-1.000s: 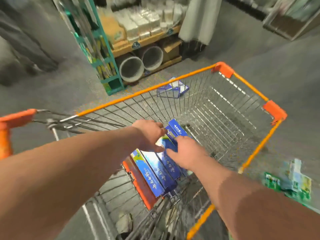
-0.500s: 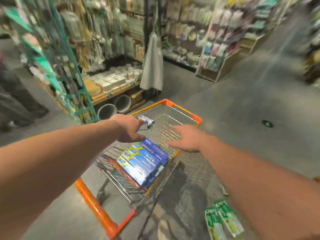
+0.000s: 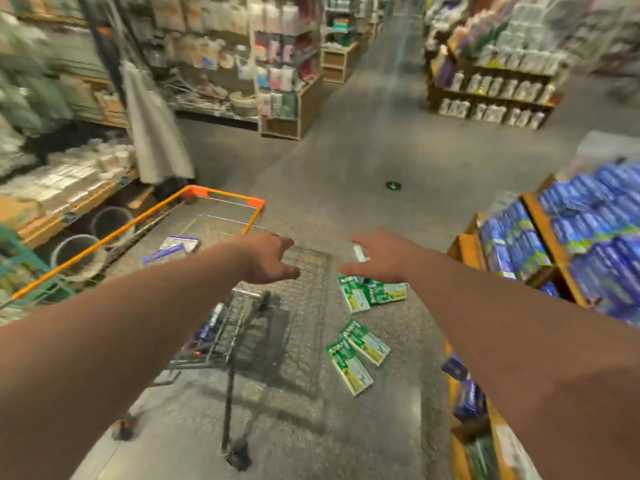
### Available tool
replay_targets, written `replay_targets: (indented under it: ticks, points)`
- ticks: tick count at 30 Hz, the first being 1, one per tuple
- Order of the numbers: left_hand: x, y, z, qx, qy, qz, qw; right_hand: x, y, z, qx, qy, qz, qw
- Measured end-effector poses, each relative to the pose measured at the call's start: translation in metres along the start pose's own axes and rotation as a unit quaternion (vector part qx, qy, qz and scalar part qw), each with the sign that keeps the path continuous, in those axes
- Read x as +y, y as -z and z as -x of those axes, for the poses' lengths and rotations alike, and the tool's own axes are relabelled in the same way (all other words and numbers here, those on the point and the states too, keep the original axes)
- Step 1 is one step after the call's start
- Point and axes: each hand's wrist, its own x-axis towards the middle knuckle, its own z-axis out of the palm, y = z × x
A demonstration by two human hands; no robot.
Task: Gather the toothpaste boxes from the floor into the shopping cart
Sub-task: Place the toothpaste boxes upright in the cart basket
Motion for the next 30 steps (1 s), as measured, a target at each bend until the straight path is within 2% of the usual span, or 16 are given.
replay_targets:
  ticks: [7, 14, 18, 25, 30]
  points:
    - [0.114, -0.034, -0.061, -0.032, -0.022, 0.016, 0.999, 0.121, -0.03, 0.024, -0.021, -0.029, -0.029, 0.999]
    - [0.179, -0.069, -0.106, -0.039, -0.019, 0.035, 0.998, 0.191, -0.063, 0.022, -0.04, -0.033, -0.037, 0.998]
    - [0.181, -0.074, -0.132, -0.05, -0.021, 0.026, 0.998, 0.212, -0.083, 0.001, -0.083, -0.038, -0.035, 0.995]
    - [0.151, -0.1, -0.2, -0.082, -0.026, 0.027, 0.996, 0.223, -0.105, -0.064, -0.094, -0.031, -0.016, 0.995]
    - [0.125, -0.137, -0.275, -0.101, -0.072, 0.019, 0.992, 0.238, -0.14, -0.13, -0.107, -0.052, -0.034, 0.992]
